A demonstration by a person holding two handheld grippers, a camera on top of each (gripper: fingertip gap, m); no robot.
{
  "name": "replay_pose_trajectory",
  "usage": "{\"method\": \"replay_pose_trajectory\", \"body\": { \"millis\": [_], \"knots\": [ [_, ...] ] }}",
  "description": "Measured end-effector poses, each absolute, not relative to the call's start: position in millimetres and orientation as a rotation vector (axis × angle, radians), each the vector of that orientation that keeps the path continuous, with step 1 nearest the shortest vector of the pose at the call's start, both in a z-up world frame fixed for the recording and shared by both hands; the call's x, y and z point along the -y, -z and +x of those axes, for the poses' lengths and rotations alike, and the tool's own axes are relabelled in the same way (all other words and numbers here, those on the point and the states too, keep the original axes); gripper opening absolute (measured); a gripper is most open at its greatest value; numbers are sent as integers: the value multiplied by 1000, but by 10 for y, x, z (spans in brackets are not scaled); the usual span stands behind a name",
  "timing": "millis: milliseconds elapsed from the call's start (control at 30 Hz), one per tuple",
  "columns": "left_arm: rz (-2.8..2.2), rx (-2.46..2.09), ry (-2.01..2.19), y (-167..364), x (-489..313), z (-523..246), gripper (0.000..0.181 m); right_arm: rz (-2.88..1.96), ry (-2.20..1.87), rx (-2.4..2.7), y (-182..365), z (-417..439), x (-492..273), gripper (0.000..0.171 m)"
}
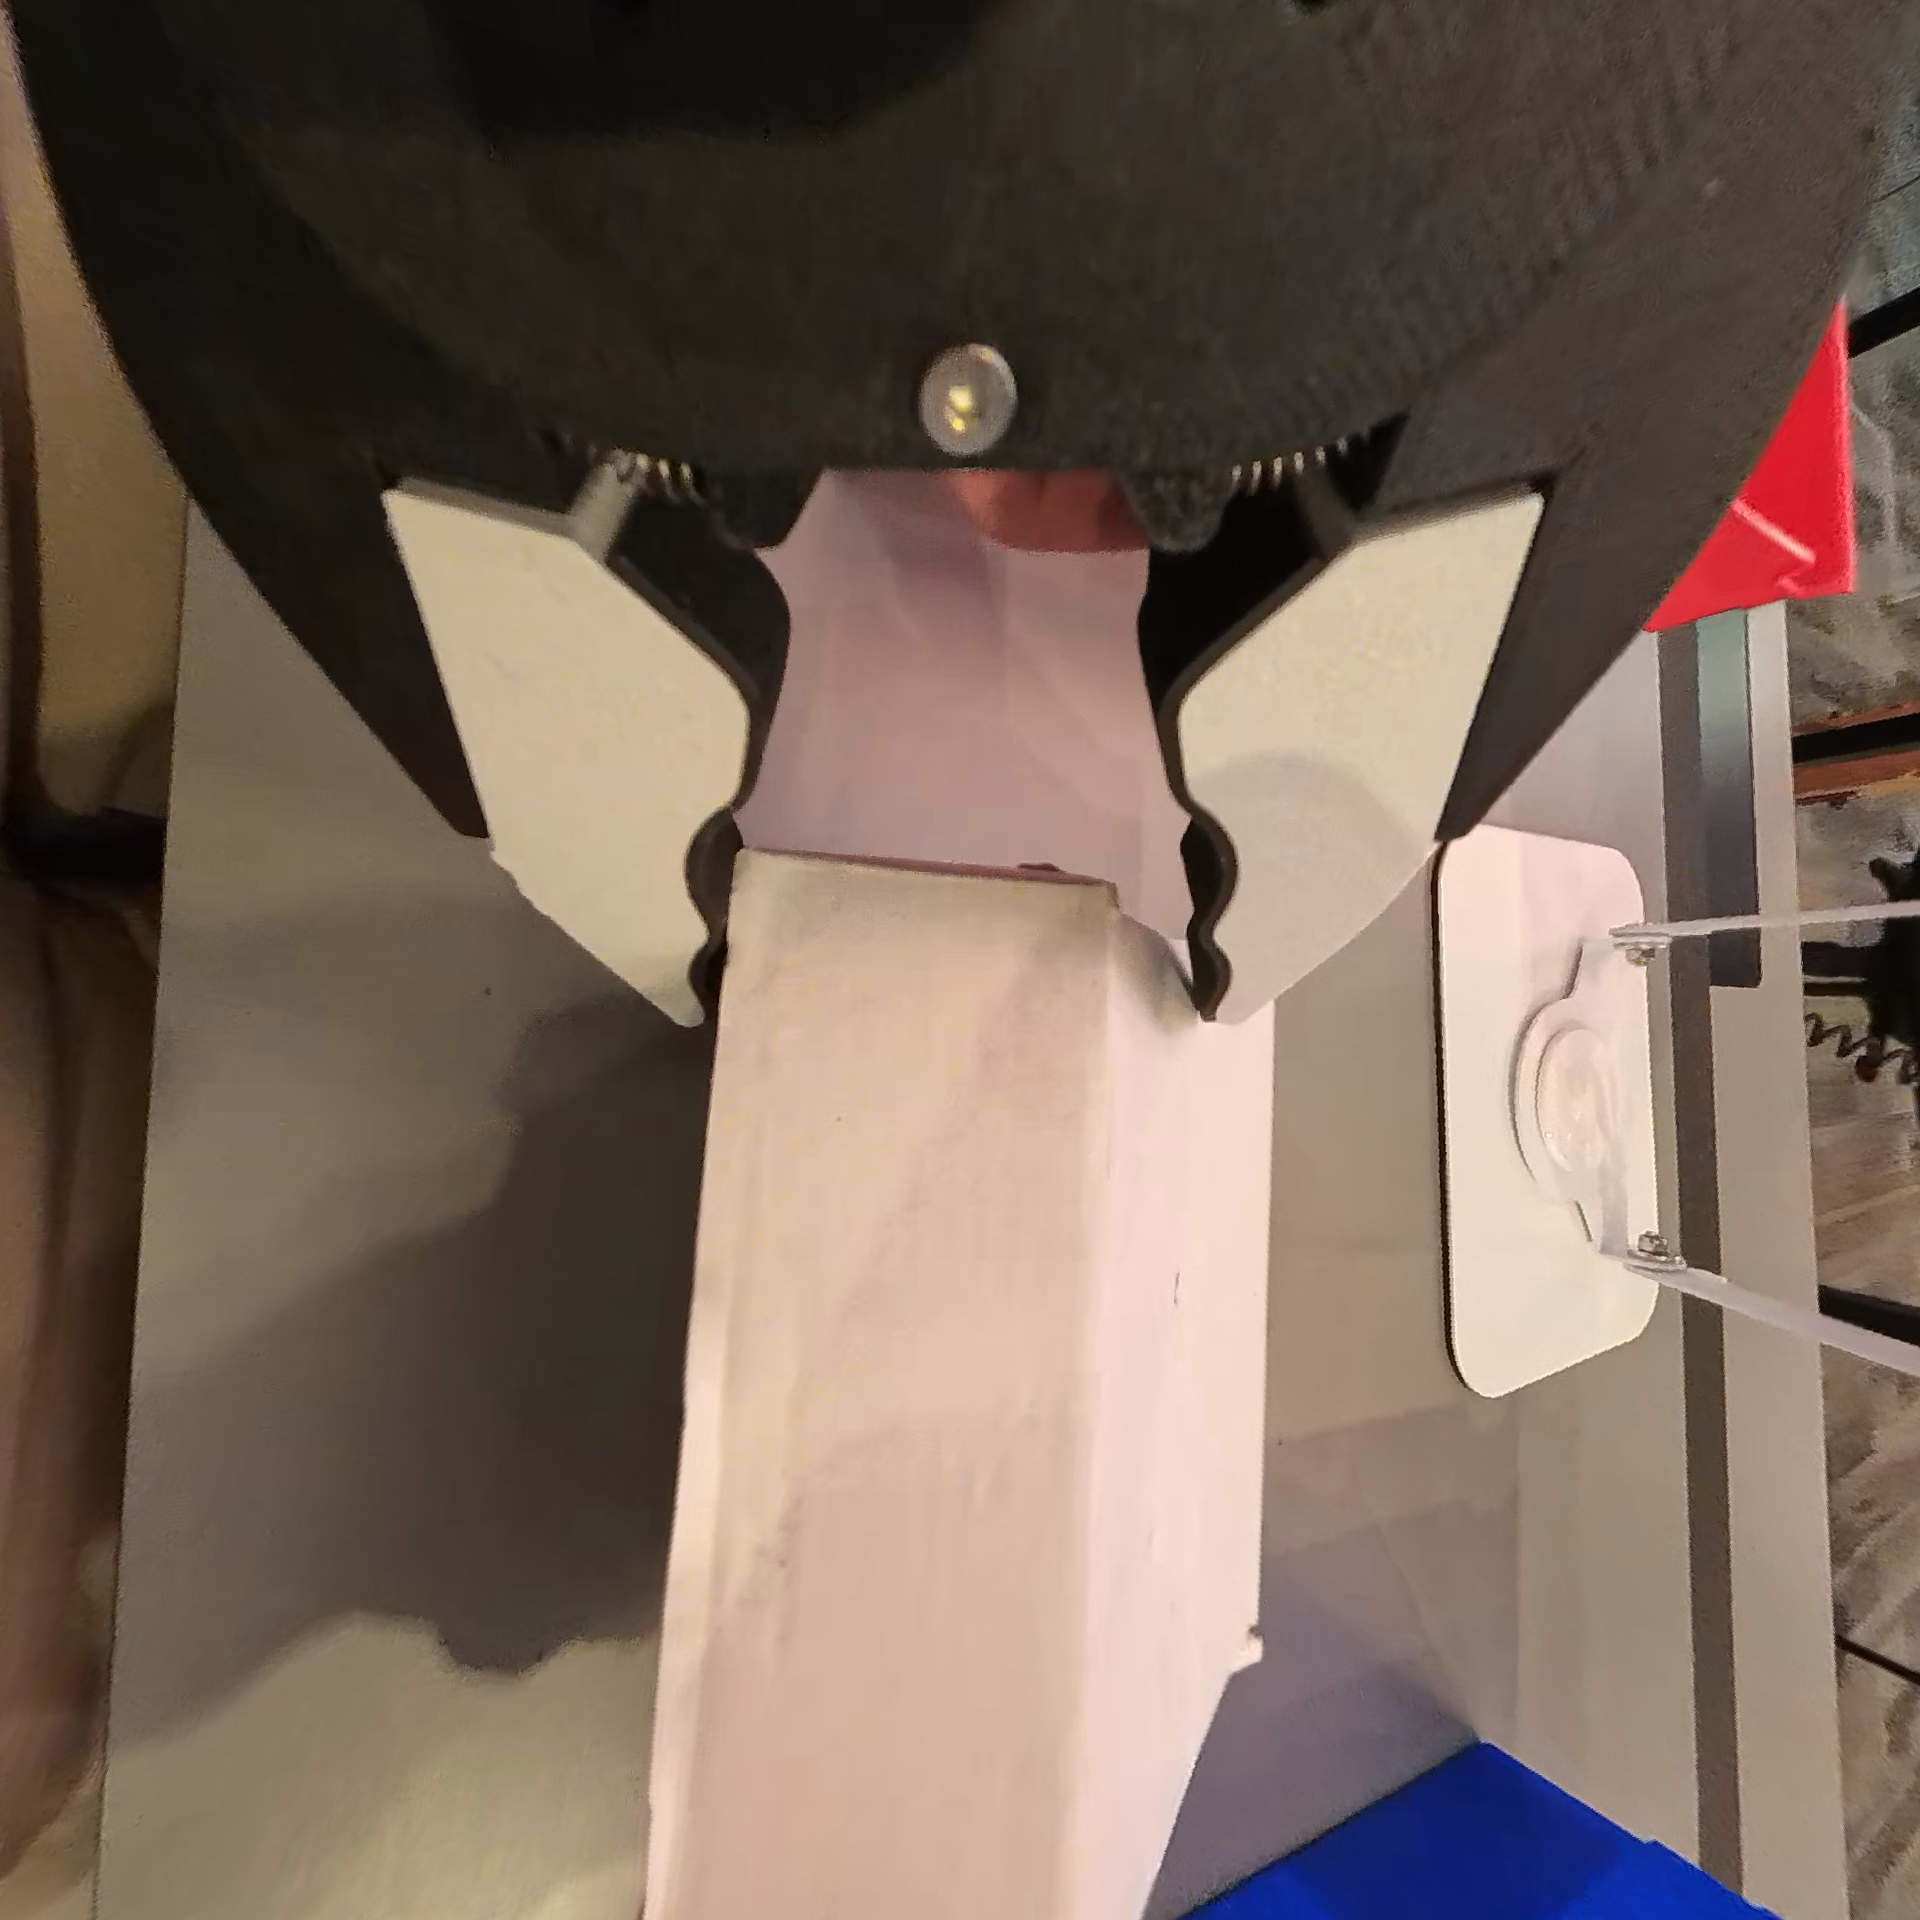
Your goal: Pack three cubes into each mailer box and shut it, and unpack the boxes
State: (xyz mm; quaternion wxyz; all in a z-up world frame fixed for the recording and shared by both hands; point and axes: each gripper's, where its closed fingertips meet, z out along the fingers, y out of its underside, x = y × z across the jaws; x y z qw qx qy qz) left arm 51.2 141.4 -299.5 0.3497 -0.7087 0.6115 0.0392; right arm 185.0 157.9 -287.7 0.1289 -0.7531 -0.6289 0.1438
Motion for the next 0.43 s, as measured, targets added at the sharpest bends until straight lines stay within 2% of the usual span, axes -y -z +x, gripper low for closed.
{"method": "replay_pose_trajectory", "body": {
  "millis": [33, 167, 433],
  "knots": [
    [-1835, -1591, -115, 3013, -1414, 517, 85, -2143, -428, 1833, 2845, 1797, -1573, 92],
    [-1859, -1641, -146, 3132, -1372, 527, 91, -2053, -380, 1908, 2942, 1680, -1512, 88],
    [-1887, -1680, -200, 3292, -1369, 509, 96, -2042, -318, 1940, 3093, 1667, -1522, 92]
  ]
}}
